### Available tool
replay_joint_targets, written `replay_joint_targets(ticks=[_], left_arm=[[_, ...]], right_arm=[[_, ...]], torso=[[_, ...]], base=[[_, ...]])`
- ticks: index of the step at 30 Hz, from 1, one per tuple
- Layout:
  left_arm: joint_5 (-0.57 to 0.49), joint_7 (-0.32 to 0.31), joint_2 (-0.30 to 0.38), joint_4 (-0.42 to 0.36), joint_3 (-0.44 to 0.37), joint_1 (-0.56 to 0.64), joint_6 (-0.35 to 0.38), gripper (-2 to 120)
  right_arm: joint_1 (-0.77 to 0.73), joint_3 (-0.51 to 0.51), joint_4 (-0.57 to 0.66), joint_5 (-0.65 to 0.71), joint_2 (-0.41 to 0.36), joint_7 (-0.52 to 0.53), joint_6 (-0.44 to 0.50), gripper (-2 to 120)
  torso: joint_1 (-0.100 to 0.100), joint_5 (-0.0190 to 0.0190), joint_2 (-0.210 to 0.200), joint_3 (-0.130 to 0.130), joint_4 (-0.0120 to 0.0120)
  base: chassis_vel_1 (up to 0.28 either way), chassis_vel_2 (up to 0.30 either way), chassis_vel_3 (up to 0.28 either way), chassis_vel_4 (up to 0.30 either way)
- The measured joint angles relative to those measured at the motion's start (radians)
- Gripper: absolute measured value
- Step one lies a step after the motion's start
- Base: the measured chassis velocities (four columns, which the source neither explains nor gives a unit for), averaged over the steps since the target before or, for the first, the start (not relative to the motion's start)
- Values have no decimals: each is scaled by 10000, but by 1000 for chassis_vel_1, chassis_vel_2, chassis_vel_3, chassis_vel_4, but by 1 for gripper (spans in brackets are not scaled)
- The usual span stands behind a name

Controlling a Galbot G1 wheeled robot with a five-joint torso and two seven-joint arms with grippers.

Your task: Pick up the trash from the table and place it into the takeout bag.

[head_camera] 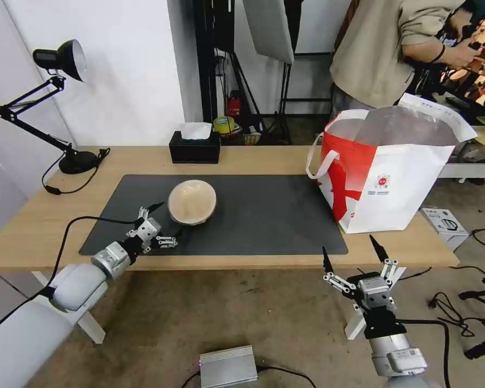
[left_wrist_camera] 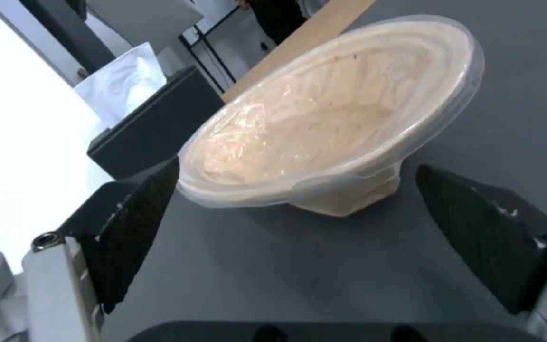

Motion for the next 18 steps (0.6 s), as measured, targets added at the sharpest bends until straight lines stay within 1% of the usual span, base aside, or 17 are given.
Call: replay_joint_targets(ticks=[9, 11, 13, 14, 15, 17, 18], left_arm=[[110, -5, -30, 170, 171, -175, -68, 100], [151, -5, -23, 276, 178, -207, -186, 100], [173, 0, -17, 355, 215, -261, -246, 92], [173, 0, -17, 355, 215, -261, -246, 92], [176, 2, -17, 394, 258, -308, -260, 88], [180, 4, -46, 496, 416, -486, -285, 75], [180, 4, -46, 496, 416, -486, -285, 75]], right_arm=[[0, 0, 0, 0, 0, 0, 0, 100], [0, 0, 0, 0, 0, 0, 0, 100], [0, 0, 0, 0, 0, 0, 0, 100], [0, 0, 0, 0, 0, 0, 0, 100], [0, 0, 0, 0, 1, 0, 0, 100], [0, 0, 0, 0, 1, 0, 0, 100], [0, 0, 0, 0, 1, 0, 0, 100]], torso=[[0, 0, 0, 0, 0], [0, 0, 0, 0, 0], [0, 0, 0, 0, 2], [0, 0, 0, 0, 2], [0, 0, 0, 0, 1], [0, 0, 0, 0, 0], [0, 0, 0, 0, 0]], base=[[0, 0, 0, 0], [0, 0, 0, 0], [0, 0, 0, 0], [0, 0, 0, 0], [0, 0, 0, 0], [0, 0, 0, 0], [0, 0, 0, 0]])
